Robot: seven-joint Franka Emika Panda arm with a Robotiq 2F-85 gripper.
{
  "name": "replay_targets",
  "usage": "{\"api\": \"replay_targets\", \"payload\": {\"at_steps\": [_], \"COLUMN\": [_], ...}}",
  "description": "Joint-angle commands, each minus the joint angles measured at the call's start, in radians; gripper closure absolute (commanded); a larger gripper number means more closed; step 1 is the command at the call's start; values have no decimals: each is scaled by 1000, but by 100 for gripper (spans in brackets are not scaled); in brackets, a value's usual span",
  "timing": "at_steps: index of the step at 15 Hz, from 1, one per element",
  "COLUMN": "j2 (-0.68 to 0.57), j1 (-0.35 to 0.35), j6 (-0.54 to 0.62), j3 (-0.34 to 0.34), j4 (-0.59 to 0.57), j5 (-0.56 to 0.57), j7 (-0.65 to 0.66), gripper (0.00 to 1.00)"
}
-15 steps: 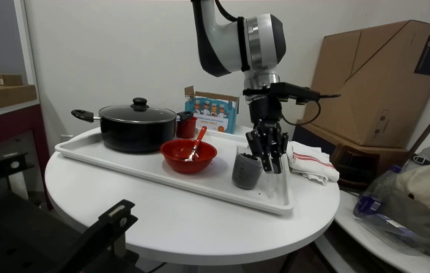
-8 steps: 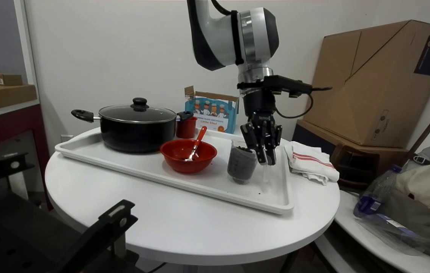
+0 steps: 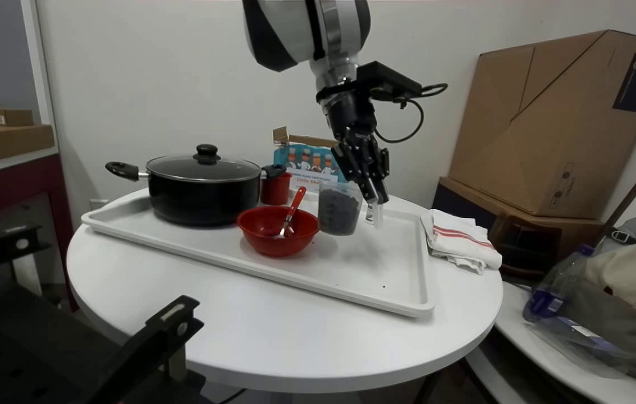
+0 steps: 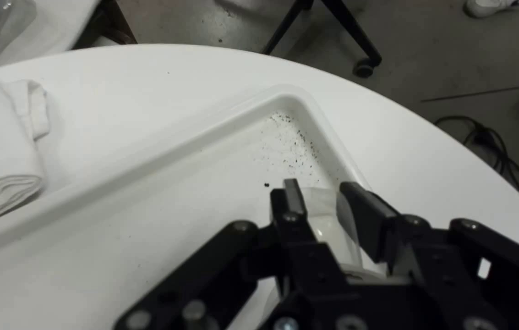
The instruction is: Pour some contents of the jug into the red bowl
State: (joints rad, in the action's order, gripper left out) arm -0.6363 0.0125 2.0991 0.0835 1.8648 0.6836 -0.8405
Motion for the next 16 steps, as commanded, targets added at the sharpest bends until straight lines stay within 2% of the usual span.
{"api": "replay_targets", "payload": {"at_steps": [1, 6, 11, 16], "j2": [94, 133, 71, 7], "j1": [-80, -152, -187, -212], "j6": [-125, -268, -313, -366], "j3": [-8, -79, -150, -173], "j4": [58, 61, 89, 126], "j5": [152, 331, 417, 522], "j7": [51, 177, 357, 462], "gripper": [87, 88, 88, 88]}}
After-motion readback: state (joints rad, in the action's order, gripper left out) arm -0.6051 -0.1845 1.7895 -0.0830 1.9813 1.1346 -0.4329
